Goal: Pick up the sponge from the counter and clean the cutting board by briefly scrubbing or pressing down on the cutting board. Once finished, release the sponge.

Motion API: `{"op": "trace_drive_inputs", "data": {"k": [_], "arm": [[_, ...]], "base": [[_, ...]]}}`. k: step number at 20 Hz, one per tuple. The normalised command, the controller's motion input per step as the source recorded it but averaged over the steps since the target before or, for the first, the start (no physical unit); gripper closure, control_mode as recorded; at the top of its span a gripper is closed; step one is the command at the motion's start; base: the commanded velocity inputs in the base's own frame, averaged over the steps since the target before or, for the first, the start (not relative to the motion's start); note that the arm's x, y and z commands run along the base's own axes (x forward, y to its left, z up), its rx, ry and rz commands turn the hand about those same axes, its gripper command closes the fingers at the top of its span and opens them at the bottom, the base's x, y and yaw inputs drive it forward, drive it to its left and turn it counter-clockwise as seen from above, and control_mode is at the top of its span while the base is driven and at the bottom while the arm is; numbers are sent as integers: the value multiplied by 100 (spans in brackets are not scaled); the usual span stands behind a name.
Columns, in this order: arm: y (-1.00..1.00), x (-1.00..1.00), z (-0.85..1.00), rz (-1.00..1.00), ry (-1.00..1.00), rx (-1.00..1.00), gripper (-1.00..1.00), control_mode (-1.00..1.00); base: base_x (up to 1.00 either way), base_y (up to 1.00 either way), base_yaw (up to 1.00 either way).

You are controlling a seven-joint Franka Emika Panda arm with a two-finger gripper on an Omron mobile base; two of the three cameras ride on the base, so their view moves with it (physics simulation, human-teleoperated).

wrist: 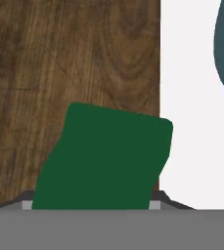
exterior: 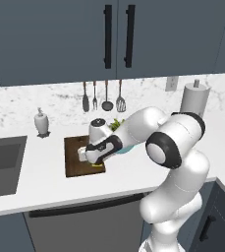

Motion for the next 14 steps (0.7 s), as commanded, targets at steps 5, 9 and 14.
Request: {"op": "trace_drive_inputs", "data": {"k": [5, 9, 14], "arm": [[4, 98, 0, 0, 0, -6, 100, -100], [17, 77, 0, 0, -3, -7, 100, -100], [24, 58, 0, 0, -9, -8, 100, -100]], "base": [[0, 0, 0], [0, 0, 0], [0, 0, 0]]}}
